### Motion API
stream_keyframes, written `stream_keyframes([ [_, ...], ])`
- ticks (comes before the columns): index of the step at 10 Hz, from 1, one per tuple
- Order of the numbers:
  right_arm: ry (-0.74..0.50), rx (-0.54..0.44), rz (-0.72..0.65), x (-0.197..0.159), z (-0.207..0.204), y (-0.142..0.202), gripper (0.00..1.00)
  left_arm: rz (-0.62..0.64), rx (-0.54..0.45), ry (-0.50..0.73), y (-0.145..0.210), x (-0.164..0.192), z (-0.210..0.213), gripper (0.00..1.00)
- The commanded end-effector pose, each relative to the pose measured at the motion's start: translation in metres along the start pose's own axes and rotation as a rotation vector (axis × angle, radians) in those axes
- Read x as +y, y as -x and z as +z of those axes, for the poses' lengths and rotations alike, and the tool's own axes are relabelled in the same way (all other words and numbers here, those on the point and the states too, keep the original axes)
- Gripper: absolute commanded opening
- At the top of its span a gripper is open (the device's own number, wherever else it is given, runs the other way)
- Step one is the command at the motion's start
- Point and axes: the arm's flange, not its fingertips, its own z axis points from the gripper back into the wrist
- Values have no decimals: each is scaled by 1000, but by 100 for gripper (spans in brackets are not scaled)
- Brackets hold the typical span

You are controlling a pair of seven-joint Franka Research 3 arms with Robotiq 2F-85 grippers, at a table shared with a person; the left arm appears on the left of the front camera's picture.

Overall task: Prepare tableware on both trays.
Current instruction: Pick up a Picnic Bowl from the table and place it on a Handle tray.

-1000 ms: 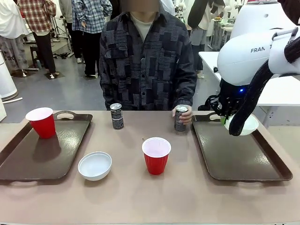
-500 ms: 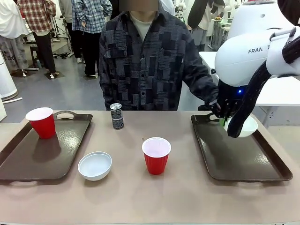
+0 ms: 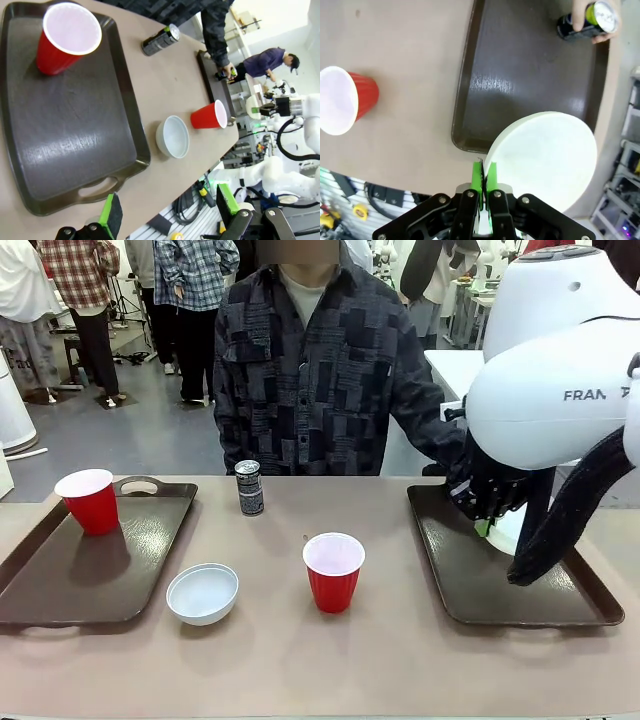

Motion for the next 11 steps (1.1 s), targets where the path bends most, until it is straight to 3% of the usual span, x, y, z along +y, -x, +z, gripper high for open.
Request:
stream_keyframes([
  [1, -32, 35, -12, -10, -11, -13, 4, -18, -14, 21, 0, 1, 1, 100],
  [5, -56, 73, -45, -13, -38, -35, 4, -18, -14, 21, 0, 1, 1, 100],
  [11, -42, 225, 7, 21, -116, -59, 4, -18, -14, 21, 0, 1, 1, 100],
])
